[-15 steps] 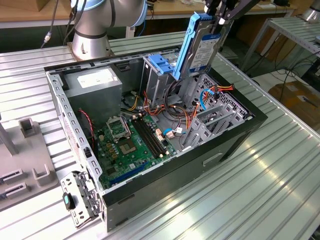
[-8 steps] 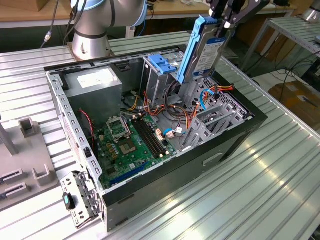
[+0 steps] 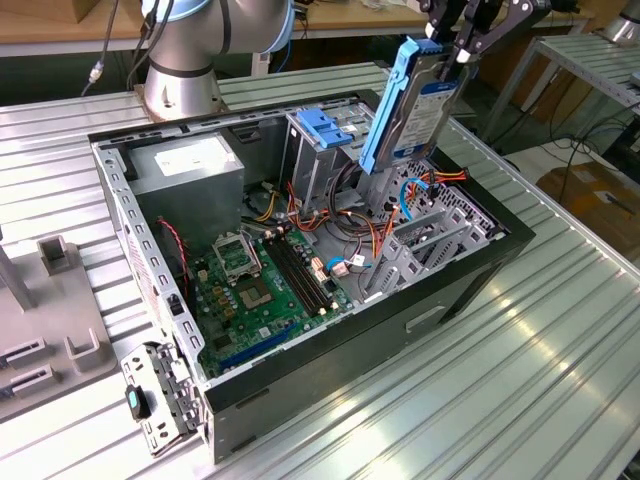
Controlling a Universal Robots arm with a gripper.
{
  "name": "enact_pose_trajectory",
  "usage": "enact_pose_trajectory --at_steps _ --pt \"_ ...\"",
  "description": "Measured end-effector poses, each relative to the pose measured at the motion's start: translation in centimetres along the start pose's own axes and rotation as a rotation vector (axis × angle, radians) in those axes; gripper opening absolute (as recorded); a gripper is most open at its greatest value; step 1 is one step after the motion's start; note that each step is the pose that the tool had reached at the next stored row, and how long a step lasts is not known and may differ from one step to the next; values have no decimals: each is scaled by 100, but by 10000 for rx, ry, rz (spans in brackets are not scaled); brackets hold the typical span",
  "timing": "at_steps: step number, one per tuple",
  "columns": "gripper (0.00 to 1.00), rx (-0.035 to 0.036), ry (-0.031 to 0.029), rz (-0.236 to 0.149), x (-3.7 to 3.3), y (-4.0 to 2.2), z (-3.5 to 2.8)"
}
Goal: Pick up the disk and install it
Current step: 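Pick up the disk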
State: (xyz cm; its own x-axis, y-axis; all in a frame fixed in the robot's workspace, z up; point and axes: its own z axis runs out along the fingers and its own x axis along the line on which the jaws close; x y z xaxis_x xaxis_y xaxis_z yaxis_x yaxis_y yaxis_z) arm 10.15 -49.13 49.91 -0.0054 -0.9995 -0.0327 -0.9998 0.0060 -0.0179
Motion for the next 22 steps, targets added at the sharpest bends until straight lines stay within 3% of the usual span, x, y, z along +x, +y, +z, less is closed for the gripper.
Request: enact_pose_trajectory --at_steps 22 --pt "35 0 -1 0 311 -16 -9"
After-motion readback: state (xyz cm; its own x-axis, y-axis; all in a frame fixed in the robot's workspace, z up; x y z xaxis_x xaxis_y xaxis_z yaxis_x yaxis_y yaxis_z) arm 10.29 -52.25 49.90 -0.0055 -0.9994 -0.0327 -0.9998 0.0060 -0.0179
